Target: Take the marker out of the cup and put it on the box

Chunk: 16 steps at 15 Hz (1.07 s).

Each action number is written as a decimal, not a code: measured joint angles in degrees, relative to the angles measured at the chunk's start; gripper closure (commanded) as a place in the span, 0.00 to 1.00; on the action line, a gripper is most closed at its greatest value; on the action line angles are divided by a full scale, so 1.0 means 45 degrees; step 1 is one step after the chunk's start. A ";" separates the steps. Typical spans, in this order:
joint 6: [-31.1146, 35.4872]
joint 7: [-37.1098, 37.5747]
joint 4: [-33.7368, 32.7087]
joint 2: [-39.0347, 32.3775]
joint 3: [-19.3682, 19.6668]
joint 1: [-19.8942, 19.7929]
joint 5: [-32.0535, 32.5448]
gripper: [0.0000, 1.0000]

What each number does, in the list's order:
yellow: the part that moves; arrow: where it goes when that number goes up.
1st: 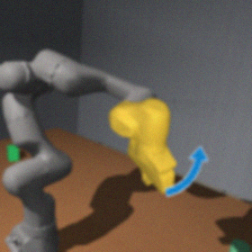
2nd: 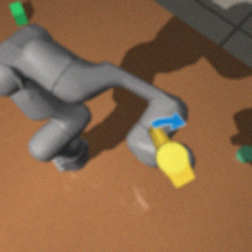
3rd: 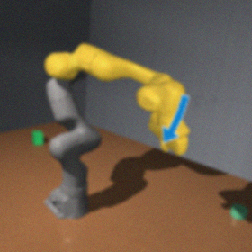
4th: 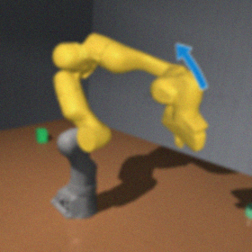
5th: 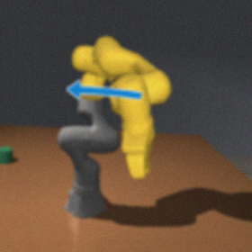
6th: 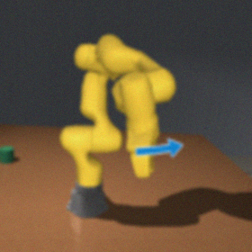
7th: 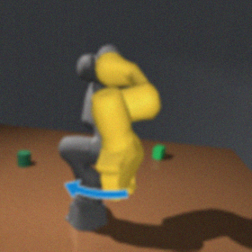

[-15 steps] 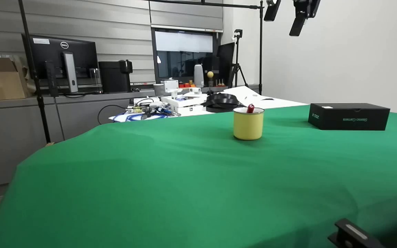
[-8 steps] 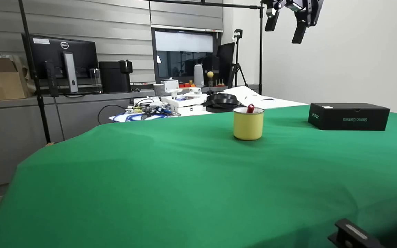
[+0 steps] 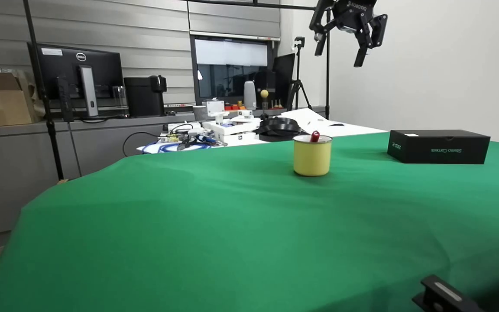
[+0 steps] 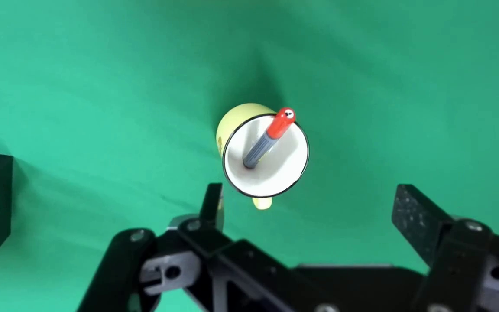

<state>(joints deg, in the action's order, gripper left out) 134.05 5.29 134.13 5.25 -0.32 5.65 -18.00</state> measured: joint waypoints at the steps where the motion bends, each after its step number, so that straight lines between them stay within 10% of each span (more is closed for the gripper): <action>1: -0.0163 0.0421 -0.0354 -0.0324 0.0003 -0.0135 -0.0023 0.00; 16: -0.2388 0.1498 -0.3380 -0.4312 -0.0241 -0.0623 -0.4983 0.00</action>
<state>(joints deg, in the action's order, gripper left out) 123.30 12.03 118.92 -14.16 -1.40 2.85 -40.43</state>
